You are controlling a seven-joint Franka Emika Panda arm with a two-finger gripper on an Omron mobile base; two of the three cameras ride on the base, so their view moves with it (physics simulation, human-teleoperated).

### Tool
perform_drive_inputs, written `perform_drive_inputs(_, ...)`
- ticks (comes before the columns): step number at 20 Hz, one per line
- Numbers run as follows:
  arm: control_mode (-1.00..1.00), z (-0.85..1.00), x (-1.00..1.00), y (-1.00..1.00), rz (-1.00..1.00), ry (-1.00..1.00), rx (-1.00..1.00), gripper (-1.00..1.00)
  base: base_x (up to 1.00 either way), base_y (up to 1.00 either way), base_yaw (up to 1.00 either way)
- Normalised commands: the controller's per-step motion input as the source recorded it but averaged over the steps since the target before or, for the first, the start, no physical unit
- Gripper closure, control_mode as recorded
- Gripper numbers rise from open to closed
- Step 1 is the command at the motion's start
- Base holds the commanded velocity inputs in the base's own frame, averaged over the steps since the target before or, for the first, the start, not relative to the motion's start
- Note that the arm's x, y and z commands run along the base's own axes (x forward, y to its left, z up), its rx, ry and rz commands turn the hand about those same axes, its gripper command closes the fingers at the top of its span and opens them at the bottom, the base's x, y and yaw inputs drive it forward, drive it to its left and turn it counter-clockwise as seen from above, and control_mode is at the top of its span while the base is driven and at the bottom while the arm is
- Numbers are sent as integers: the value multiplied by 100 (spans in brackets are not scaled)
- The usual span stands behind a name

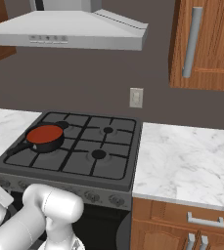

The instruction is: Wait until the marinara sauce is simmered to a deep red color and then turn off the stove.

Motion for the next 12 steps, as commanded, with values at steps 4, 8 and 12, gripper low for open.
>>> perform_drive_inputs(4,-100,0,0,0,0,0,0,-100,0,0,0)
perform_drive_inputs(8,-100,0,0,0,0,0,0,-100,0,0,0)
perform_drive_inputs(12,-100,0,0,0,0,0,0,-100,0,0,0)
